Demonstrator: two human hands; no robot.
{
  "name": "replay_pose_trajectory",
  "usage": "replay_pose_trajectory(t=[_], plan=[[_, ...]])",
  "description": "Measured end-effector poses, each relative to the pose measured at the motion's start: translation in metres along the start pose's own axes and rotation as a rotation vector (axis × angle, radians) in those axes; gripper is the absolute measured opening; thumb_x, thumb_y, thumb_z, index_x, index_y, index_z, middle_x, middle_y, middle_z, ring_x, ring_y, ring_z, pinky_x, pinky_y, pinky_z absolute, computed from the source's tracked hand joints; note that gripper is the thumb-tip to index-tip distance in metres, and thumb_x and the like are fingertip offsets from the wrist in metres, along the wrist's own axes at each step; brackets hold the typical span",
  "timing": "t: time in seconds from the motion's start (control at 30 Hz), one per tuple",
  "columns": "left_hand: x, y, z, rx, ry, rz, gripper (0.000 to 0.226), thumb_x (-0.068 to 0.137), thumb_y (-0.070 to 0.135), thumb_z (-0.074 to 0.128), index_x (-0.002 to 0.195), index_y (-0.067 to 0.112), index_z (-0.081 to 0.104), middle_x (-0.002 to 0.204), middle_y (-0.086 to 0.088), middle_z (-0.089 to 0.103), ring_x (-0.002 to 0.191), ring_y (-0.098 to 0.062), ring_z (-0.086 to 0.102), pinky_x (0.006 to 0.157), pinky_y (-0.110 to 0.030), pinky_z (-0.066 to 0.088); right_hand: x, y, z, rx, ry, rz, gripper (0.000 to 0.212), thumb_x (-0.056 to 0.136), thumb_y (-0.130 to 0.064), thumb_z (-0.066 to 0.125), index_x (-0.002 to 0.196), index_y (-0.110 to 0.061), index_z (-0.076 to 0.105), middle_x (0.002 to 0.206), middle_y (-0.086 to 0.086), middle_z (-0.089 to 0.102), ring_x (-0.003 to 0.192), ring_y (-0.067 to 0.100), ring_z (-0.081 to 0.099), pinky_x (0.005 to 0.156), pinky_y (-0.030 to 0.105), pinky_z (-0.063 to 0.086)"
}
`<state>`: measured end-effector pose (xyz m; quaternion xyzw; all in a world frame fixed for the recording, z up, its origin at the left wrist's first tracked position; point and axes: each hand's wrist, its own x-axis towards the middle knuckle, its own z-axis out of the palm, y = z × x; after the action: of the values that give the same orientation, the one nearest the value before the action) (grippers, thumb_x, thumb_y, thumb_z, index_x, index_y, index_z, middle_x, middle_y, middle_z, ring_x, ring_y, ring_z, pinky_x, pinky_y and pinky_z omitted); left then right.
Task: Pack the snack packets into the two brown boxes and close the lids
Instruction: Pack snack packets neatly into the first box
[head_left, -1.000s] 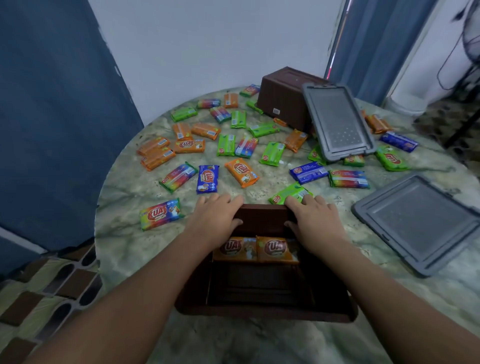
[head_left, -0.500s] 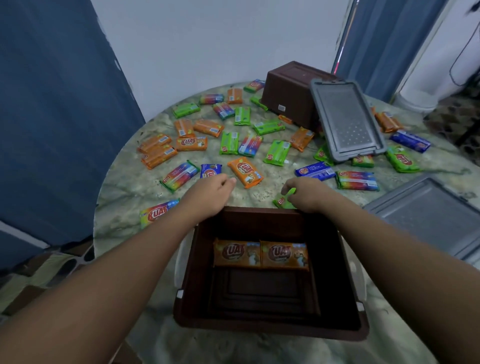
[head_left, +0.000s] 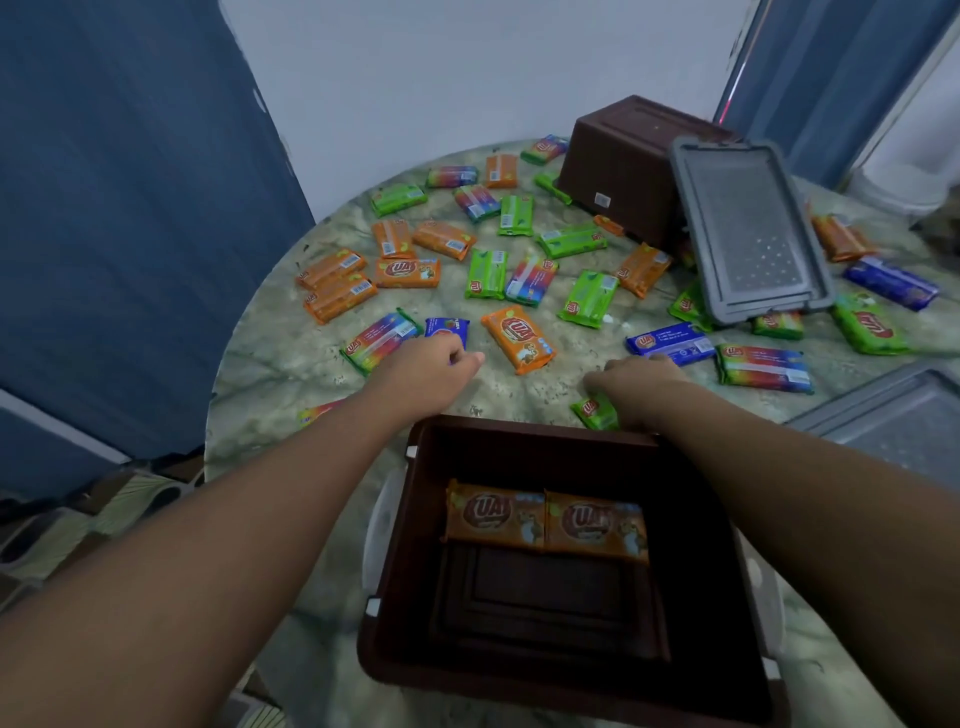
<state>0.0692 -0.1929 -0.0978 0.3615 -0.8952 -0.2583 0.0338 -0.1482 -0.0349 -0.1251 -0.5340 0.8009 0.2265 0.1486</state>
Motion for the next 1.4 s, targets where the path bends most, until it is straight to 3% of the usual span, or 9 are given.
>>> replay_pose_trajectory(t=[0.17,0.3,0.53,0.67,0.83,1.03,1.13,1.3,1.4], plan=[[0.002,-0.038,-0.006,0.22,-0.016,-0.1,0.013,0.09,0.032,0.063,0.096,0.024,0.055,0.101,0.0,0.061,0.095,-0.022,0.058,0.074,-0.04,0.051,0.003,-0.015,-0.009,0.178,0.075,-0.002,0.076,0.08,-0.054,0.076,0.143,-0.033,0.04,0.129,0.007,0.052,0.113,0.033,0.06,0.082,0.041,0.054],[-0.009,-0.079,-0.01,0.454,-0.095,-0.233,0.042,0.088,0.029,0.066,0.125,0.02,0.047,0.126,-0.011,0.047,0.12,-0.032,0.045,0.092,-0.046,0.049,-0.002,-0.038,-0.026,0.325,0.221,-0.012,0.091,0.072,-0.072,0.071,0.148,-0.035,0.037,0.125,0.007,0.046,0.108,0.032,0.058,0.081,0.043,0.055],[-0.029,-0.129,0.003,0.56,-0.254,-0.297,0.071,0.09,0.042,0.065,0.149,0.02,0.031,0.145,-0.011,0.042,0.129,-0.033,0.044,0.099,-0.046,0.042,-0.016,-0.076,-0.048,0.376,0.378,-0.042,0.089,0.074,-0.071,0.068,0.149,-0.036,0.036,0.127,0.007,0.046,0.11,0.032,0.057,0.073,0.036,0.044],[-0.031,-0.129,0.004,0.584,-0.228,-0.297,0.074,0.087,0.048,0.07,0.147,0.019,0.036,0.144,-0.013,0.04,0.131,-0.033,0.042,0.1,-0.045,0.043,-0.027,-0.086,-0.047,0.412,0.462,-0.008,0.088,0.075,-0.071,0.067,0.149,-0.034,0.035,0.127,0.006,0.044,0.106,0.032,0.059,0.072,0.037,0.047],[-0.034,-0.114,0.0,0.272,-0.093,-0.34,0.087,0.073,0.05,0.083,0.139,0.019,0.037,0.138,-0.017,0.036,0.115,-0.034,0.055,0.095,-0.045,0.052,-0.047,-0.084,-0.047,0.479,0.6,0.059,0.08,0.078,-0.069,0.063,0.143,-0.029,0.039,0.121,0.005,0.042,0.099,0.029,0.058,0.066,0.036,0.049],[-0.03,-0.057,-0.018,0.052,0.127,-0.134,0.074,0.072,0.048,0.083,0.12,0.017,0.037,0.112,-0.007,0.057,0.09,-0.021,0.06,0.065,-0.035,0.047,-0.078,-0.084,-0.03,0.591,0.698,0.08,0.076,0.078,-0.066,0.065,0.14,-0.03,0.04,0.119,0.002,0.043,0.096,0.025,0.057,0.067,0.037,0.053],[-0.046,-0.024,-0.029,0.015,0.23,-0.027,0.072,0.071,0.049,0.082,0.118,0.02,0.036,0.104,0.0,0.055,0.084,-0.02,0.058,0.063,-0.036,0.045,-0.1,-0.084,-0.012,0.621,0.741,0.069,0.077,0.077,-0.063,0.067,0.139,-0.025,0.041,0.118,0.001,0.044,0.094,0.024,0.057,0.067,0.036,0.051],[-0.094,0.016,-0.028,0.078,0.256,0.141,0.067,0.066,0.05,0.08,0.113,0.026,0.038,0.101,0.005,0.051,0.088,-0.018,0.054,0.071,-0.038,0.047,-0.137,-0.08,0.027,0.603,0.628,0.021,0.077,0.071,-0.066,0.067,0.133,-0.029,0.041,0.115,-0.005,0.045,0.093,0.021,0.059,0.071,0.038,0.053],[-0.123,0.028,-0.003,0.179,0.074,0.259,0.063,0.065,0.052,0.077,0.105,0.03,0.034,0.099,0.005,0.052,0.09,-0.019,0.054,0.069,-0.036,0.043,-0.149,-0.077,0.047,0.528,0.443,-0.009,0.08,0.067,-0.068,0.071,0.131,-0.031,0.041,0.115,-0.005,0.046,0.098,0.021,0.059,0.073,0.039,0.052]])
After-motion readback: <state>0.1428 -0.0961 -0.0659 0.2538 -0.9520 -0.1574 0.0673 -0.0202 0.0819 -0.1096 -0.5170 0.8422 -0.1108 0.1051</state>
